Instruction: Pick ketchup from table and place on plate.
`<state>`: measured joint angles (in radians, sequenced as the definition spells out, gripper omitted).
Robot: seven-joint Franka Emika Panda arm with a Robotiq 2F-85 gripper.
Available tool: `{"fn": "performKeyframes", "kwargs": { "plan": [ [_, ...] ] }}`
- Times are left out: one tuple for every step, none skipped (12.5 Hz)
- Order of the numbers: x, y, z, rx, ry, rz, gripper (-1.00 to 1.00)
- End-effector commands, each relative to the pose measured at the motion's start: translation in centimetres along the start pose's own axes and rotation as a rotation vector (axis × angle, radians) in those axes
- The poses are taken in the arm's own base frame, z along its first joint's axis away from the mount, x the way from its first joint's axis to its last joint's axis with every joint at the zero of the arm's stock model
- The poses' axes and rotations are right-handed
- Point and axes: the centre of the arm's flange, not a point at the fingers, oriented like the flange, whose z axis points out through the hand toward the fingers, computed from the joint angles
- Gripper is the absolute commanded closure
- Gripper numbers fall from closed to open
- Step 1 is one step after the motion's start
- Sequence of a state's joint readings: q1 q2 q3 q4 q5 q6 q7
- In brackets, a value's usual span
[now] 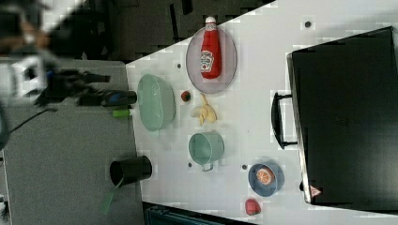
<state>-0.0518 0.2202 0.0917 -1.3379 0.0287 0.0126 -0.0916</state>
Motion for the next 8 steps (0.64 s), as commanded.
{"fn": "performKeyframes", "kwargs": {
  "plan": [
    [-0.7, 2.6, 1.5, -0.057, -0.048, 0.152, -1.00],
    [-1.9, 3.3, 0.8, -0.060, -0.041, 0.150, -1.00],
    [-2.9, 4.1, 0.6, -0.070, -0.032, 0.150, -1.00],
    [-3.6, 4.7, 0.4, -0.072, -0.009, 0.149, -1.00],
    [-4.3, 5.4, 0.2, -0.082, 0.019, 0.146, -1.00],
    [-4.9, 5.6, 0.2, -0.081, 0.031, 0.141, -1.00],
    [-5.4, 5.7, 0.4, -0.082, 0.030, 0.138, -1.00],
    [-5.7, 6.0, 0.6, -0.088, 0.024, 0.139, -1.00]
  ]
}}
